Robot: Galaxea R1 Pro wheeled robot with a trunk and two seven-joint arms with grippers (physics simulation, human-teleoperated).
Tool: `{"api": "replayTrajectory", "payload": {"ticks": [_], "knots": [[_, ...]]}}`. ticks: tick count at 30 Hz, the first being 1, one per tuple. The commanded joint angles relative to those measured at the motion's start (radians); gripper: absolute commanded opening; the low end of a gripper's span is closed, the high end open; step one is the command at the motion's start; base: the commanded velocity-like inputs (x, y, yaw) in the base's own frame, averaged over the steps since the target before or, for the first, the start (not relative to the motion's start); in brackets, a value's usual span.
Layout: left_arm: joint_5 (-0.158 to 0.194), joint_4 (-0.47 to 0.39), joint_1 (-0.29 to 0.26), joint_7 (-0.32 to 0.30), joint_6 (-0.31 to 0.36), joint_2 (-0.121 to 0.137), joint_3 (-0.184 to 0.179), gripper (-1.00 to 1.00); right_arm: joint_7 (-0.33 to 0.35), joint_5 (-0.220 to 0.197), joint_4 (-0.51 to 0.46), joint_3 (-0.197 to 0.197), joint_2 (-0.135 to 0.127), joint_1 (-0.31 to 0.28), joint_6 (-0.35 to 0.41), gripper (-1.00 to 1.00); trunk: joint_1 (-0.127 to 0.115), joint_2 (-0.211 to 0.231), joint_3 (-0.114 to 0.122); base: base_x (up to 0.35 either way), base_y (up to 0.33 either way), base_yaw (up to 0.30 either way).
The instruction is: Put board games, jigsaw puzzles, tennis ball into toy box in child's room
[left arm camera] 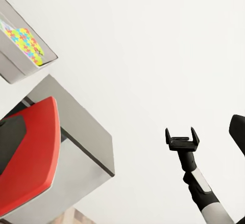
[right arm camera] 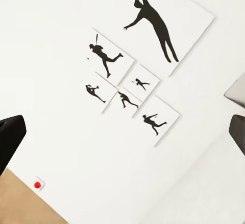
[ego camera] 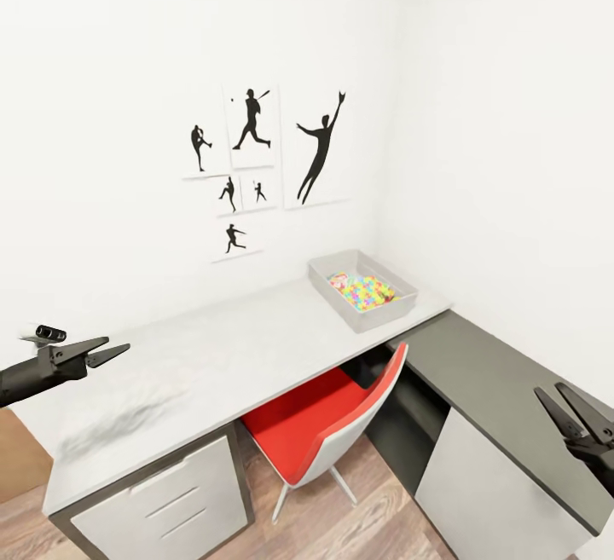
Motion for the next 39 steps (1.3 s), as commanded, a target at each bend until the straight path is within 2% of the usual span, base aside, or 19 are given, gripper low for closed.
{"api": "replayTrajectory", "payload": {"ticks": [1,14,25,39], "knots": [[0.0,0.0,-0.001,-0.003,0.011,0.0,0.0,1.0,0.001,-0.003,0.0,-0.001,0.0,-0.001,0.005,1.0,0.001,-0.002,-0.001,-0.005,0.009,0.0],[0.0,0.0,-0.001,-0.003,0.01,-0.001,-0.002,1.0,-0.003,-0.003,0.013,0.001,-0.007,-0.001,0.005,1.0,0.001,-0.002,0.012,-0.001,0.001,-0.014],[0.0,0.0,-0.001,-0.003,0.01,0.0,0.0,1.0,-0.009,-0.003,0.014,0.004,-0.003,-0.001,0.005,1.0,0.001,-0.002,0.016,-0.06,0.095,-0.258],[0.0,0.0,-0.001,-0.003,0.01,0.002,0.003,1.0,-0.012,-0.003,0.014,0.011,0.001,-0.001,0.004,1.0,0.001,-0.002,0.024,-0.222,0.176,-0.278]]}}
